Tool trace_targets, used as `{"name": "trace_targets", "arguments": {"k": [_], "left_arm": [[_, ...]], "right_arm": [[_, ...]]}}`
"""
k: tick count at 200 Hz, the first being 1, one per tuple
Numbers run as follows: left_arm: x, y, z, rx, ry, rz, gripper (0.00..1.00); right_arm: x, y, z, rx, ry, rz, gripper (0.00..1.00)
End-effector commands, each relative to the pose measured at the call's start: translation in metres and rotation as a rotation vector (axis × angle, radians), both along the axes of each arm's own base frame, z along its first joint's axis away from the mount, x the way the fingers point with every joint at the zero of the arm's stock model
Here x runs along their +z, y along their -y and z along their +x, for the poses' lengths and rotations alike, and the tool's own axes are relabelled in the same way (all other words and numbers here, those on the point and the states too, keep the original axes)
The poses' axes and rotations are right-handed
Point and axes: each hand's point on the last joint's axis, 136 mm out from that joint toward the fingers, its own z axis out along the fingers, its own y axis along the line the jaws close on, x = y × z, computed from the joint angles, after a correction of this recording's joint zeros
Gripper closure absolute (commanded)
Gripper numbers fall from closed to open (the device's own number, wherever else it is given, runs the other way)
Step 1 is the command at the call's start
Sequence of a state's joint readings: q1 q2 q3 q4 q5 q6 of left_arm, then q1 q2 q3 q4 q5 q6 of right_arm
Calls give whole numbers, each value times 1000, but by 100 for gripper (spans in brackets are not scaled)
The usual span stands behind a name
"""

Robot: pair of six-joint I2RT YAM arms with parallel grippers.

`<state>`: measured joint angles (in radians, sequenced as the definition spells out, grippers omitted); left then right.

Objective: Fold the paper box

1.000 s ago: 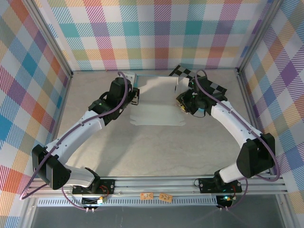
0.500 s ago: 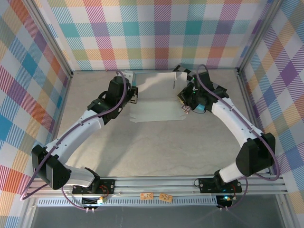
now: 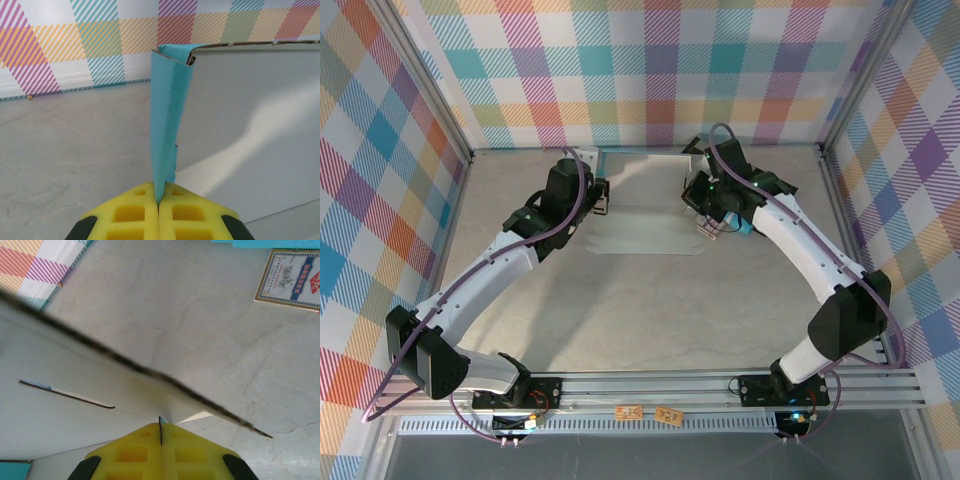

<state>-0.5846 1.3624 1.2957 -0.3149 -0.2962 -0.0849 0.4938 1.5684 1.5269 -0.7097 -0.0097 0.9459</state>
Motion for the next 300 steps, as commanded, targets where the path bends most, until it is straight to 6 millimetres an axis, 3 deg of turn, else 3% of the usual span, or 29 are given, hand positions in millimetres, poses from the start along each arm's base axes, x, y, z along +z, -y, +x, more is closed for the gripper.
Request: {"name": "trace_targets", "arguments": {"k": [1, 69, 126, 157, 182, 193, 209, 229, 252, 273, 300], "left_arm": [[18, 10, -3, -39, 30, -43, 100], [20, 8, -5, -29, 33, -59, 100], [21, 7, -5, -21, 33, -60, 100], [20, 5, -3, -15, 27, -54, 100], [21, -1, 2, -7, 13, -66, 100], [22, -3, 5, -11, 7, -72, 100], [25, -5, 10, -25, 0, -94, 100], [26, -8, 18, -51, -27, -126, 100], [27, -10, 28, -102, -69, -197, 100], [25, -6, 37, -192, -128, -288, 100], [25, 1, 44, -292, -197, -397, 100]], "right_arm": [[15, -22, -5, 95, 48, -10, 95], [15, -61, -16, 257, 67, -55, 87], [10, -62, -21, 292, 51, -88, 81], [48, -57, -24, 322, 130, -96, 73], [111, -52, -31, 398, 267, -16, 60], [143, -46, -36, 428, 332, 56, 55], [182, -21, -34, 422, 417, 160, 53], [203, 25, -20, 353, 478, 239, 53], [185, 72, 3, 264, 485, 269, 53], [158, 95, 18, 296, 511, 351, 54], [139, 87, 18, 475, 548, 444, 57]]}}
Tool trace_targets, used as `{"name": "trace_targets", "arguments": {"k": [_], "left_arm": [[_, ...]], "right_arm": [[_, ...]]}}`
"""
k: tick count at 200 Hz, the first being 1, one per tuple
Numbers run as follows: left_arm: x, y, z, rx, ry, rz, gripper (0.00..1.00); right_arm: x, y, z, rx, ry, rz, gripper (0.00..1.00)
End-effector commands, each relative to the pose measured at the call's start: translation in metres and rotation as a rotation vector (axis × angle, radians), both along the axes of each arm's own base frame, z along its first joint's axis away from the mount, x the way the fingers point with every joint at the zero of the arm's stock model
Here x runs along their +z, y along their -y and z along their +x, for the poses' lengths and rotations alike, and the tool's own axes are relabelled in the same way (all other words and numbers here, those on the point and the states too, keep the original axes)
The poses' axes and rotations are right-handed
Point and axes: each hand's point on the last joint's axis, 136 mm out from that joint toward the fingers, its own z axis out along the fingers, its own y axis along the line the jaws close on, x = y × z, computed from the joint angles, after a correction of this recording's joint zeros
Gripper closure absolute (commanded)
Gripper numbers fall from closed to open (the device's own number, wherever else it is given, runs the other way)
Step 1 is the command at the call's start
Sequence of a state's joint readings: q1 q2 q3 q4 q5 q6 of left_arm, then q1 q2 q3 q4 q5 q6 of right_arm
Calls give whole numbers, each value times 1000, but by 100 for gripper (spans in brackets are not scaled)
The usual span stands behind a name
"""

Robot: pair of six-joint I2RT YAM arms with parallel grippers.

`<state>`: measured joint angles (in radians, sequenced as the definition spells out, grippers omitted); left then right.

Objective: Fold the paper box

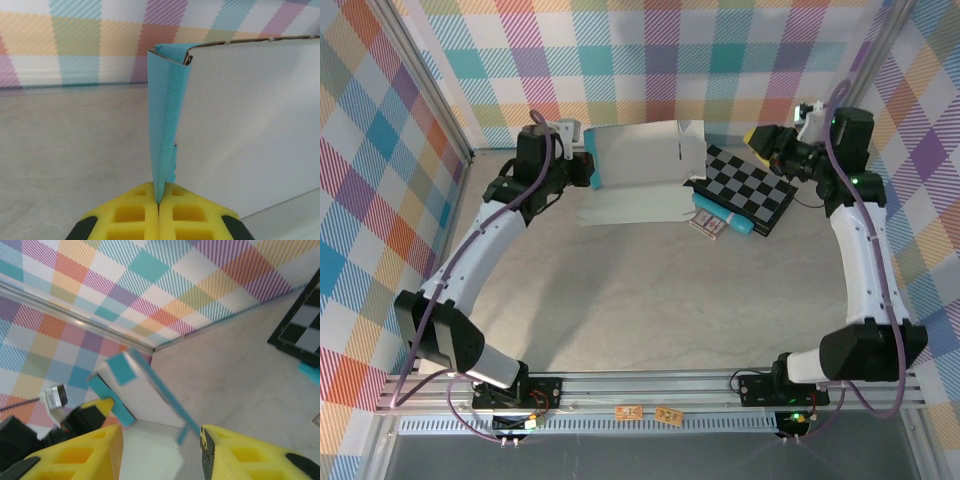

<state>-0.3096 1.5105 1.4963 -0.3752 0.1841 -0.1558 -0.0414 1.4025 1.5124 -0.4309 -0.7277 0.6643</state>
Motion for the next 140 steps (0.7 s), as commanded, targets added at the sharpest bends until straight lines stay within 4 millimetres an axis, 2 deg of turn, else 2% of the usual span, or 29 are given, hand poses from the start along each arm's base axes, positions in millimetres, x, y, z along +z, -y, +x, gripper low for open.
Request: {"name": "trace_targets", "arguments": {"k": [1, 30, 53, 65, 97, 140], "left_arm": [[10, 23, -7, -168, -64, -157, 100], [6, 25, 0, -204, -95, -232, 100], [2, 32, 2, -237, -113, -261, 100], [1, 35, 2, -248, -118, -275, 100], [-4, 36, 4, -247, -131, -282, 100], [-6, 37, 1, -245, -140, -281, 100]], "right_arm": [[-1, -24, -4, 269, 111, 80, 57], [-14, -33, -2, 385, 109, 109, 59], [-8, -34, 1, 407, 139, 96, 59], [-4, -42, 1, 447, 143, 99, 60], [-12, -64, 1, 513, 102, 84, 63], [-4, -76, -4, 536, 120, 75, 63]]}}
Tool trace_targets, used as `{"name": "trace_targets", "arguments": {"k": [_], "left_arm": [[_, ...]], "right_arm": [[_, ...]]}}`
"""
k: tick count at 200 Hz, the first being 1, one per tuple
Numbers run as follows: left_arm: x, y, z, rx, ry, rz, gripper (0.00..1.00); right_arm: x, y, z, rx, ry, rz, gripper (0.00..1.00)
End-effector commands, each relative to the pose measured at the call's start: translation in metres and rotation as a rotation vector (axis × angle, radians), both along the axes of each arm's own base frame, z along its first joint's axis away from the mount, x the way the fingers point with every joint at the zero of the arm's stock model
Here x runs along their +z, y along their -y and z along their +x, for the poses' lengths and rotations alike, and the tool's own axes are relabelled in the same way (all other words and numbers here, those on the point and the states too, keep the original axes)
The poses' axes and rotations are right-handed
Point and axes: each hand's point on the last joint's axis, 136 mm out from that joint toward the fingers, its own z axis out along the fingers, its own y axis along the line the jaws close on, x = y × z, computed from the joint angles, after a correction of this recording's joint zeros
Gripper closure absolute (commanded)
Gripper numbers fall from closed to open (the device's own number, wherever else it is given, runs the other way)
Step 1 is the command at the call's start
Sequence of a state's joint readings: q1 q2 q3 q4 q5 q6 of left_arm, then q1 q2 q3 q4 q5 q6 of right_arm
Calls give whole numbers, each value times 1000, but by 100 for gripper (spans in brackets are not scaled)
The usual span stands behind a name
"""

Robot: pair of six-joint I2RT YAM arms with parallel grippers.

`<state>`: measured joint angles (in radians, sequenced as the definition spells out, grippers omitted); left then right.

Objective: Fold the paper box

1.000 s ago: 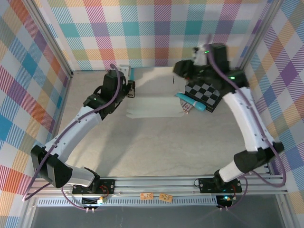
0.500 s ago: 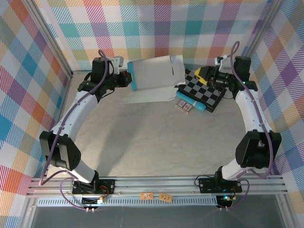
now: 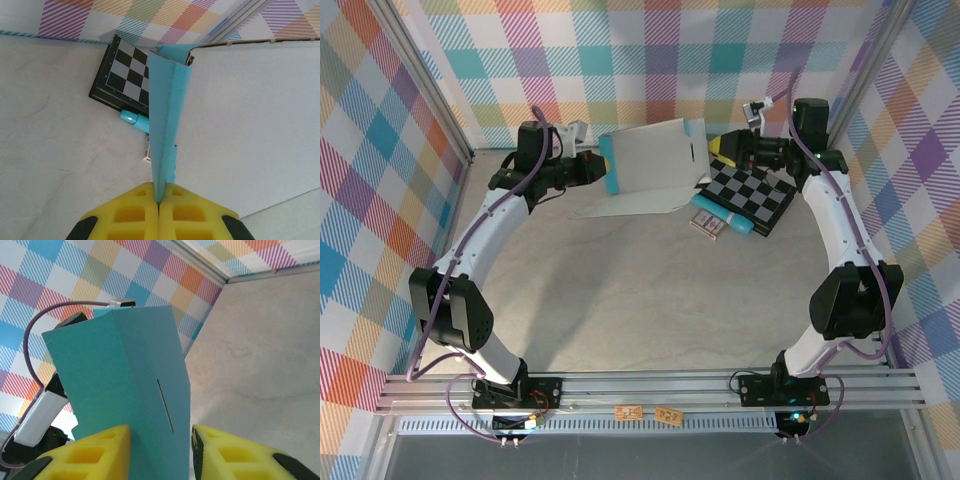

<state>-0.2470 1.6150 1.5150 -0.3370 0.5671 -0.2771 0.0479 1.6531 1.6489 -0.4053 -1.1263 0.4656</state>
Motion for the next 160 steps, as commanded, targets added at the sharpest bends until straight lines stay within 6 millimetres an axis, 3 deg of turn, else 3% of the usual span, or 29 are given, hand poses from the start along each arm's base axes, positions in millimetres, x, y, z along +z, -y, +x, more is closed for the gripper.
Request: {"name": "trace_targets", "arguments": {"k": [1, 59, 160], "left_arm": [[13, 4, 1, -20, 23, -40, 100], [14, 9, -2, -26, 25, -26, 100], [21, 15, -12, -45, 50, 0, 100]], "right_arm": [[8, -6, -7, 43, 39, 2, 63], [4, -24, -17, 42, 62, -73, 60], [-19, -33, -8, -80, 130, -328, 54]]}}
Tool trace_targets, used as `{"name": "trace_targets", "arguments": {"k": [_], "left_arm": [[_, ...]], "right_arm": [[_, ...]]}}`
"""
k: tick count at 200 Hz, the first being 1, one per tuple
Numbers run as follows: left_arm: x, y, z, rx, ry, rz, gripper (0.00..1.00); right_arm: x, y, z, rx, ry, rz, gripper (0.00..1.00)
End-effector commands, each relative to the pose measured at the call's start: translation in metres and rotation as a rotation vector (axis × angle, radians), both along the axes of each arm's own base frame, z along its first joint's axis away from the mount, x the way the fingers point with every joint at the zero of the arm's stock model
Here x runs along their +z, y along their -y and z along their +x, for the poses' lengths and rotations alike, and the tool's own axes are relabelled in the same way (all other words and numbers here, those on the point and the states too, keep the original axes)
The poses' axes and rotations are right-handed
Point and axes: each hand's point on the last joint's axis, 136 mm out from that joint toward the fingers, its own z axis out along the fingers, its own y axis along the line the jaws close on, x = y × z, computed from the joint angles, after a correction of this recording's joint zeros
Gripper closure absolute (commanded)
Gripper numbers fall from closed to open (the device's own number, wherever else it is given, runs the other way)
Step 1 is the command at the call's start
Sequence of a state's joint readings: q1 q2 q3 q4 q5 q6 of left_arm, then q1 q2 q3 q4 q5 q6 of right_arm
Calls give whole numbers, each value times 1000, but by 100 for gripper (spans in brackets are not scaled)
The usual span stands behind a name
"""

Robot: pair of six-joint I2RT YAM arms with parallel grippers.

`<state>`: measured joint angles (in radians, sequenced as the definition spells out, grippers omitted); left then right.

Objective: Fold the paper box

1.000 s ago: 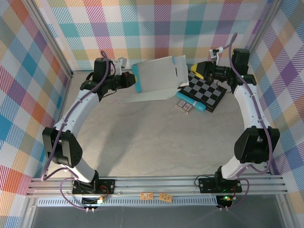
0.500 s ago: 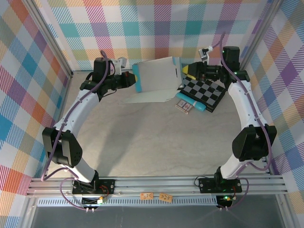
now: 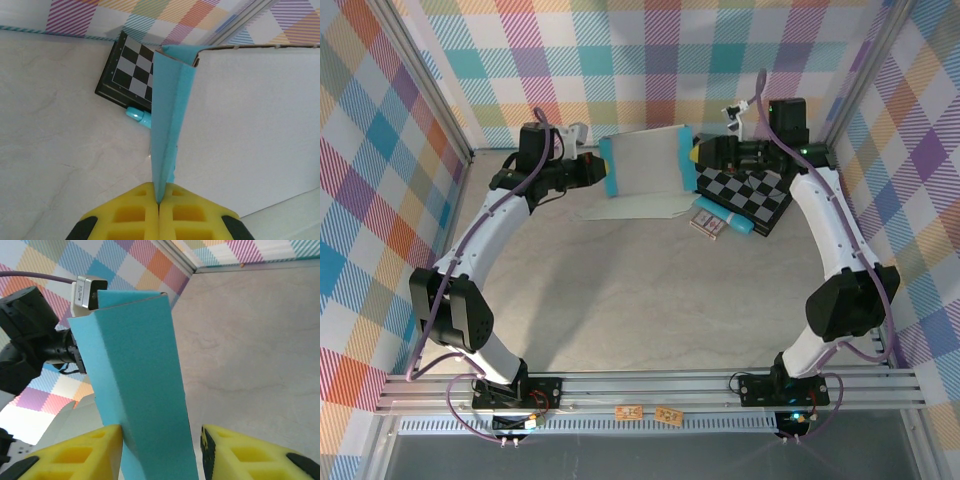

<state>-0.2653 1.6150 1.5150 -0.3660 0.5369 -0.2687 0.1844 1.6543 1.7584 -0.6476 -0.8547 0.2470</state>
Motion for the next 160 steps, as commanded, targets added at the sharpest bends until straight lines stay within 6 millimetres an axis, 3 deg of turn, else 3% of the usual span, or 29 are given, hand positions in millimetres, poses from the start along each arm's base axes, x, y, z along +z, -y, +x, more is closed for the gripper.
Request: {"name": "trace_targets", "arguments": {"k": [1, 68, 102, 160], "left_arm": [[28, 12, -8, -50, 69, -28, 100], [32, 16, -16, -67, 90, -11, 100], [34, 16, -20, -72, 96, -3, 100], [36, 23, -28, -77, 118, 38, 100]], "right_arm": [[-7, 1, 0, -41, 46, -109, 54], [-21, -13, 2, -64, 86, -243, 54], [-24, -14, 6, -97, 107, -311, 60], [-49, -14, 14, -204, 110, -549, 63]]}}
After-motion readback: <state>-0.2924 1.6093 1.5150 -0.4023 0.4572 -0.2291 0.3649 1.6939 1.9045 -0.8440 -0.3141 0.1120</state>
